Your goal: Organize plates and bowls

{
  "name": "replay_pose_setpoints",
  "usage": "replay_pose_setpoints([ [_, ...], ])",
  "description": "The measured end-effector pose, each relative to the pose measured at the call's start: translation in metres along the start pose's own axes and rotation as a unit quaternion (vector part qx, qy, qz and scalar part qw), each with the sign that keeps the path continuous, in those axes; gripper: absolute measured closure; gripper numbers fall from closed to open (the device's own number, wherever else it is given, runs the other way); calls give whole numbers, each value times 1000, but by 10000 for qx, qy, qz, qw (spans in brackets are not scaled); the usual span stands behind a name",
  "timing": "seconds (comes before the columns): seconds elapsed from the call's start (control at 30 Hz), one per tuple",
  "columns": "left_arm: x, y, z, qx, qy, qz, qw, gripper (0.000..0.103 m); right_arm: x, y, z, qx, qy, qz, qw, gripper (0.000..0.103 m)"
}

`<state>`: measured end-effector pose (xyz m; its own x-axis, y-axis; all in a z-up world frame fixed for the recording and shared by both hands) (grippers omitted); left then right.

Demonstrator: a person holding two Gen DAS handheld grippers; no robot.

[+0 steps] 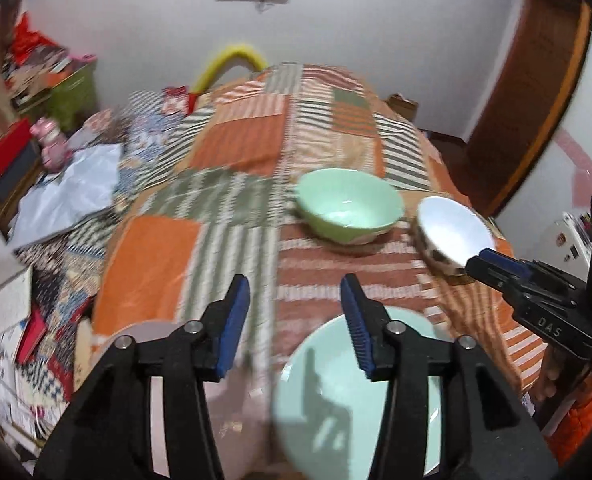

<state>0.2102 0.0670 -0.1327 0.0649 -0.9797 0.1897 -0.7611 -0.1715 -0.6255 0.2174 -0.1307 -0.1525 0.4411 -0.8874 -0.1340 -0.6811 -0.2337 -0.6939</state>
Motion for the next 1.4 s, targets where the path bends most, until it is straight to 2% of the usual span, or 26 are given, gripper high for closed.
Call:
replay_pose_setpoints([
  [0.17, 45, -8, 23, -188, 297, 286, 9990, 47, 37, 1, -8, 29, 263, 213, 9994, 74],
  [0.37, 90, -16, 57, -458, 589, 425, 9963, 47, 73, 3, -13, 26, 535, 333, 9980, 66],
  [0.47, 109, -20, 73, -504, 631, 509, 9954, 47, 88, 3, -13, 23, 647, 371, 9972, 66],
  [0.67, 132, -27, 104, -590, 573, 682, 9943, 47, 111, 4, -6, -48, 751, 512, 9959, 66],
  [0.87, 147, -24, 139, -935, 698, 808, 9899, 47, 128, 7, 9, -190, 743, 636, 9950, 66],
  [1.2, 161, -17, 185, -1241, 647, 878, 9863, 47, 141, 15, 28, -419, 427, 802, 9950, 66],
  [1.23, 161, -17, 188, -1255, 637, 878, 9862, 47, 143, 16, 30, -442, 381, 841, 9948, 66],
  [1.4, 163, -15, 202, -1369, 652, 886, 9845, 65, 146, 18, 34, -499, 316, 886, 9943, 68],
])
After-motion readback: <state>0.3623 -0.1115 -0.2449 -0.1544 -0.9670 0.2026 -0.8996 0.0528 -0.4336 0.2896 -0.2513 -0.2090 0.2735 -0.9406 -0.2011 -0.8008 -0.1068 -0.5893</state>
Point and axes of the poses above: each gripper's, at about its wrist camera, not at the fingertips, and z roughly the way its jaws point, x to its right, y to its underside, the point moved 2 cm from there along z, roughly the way its jaws point, and after that the axes turned 5 degrees about -z, right-handed, at the moved point
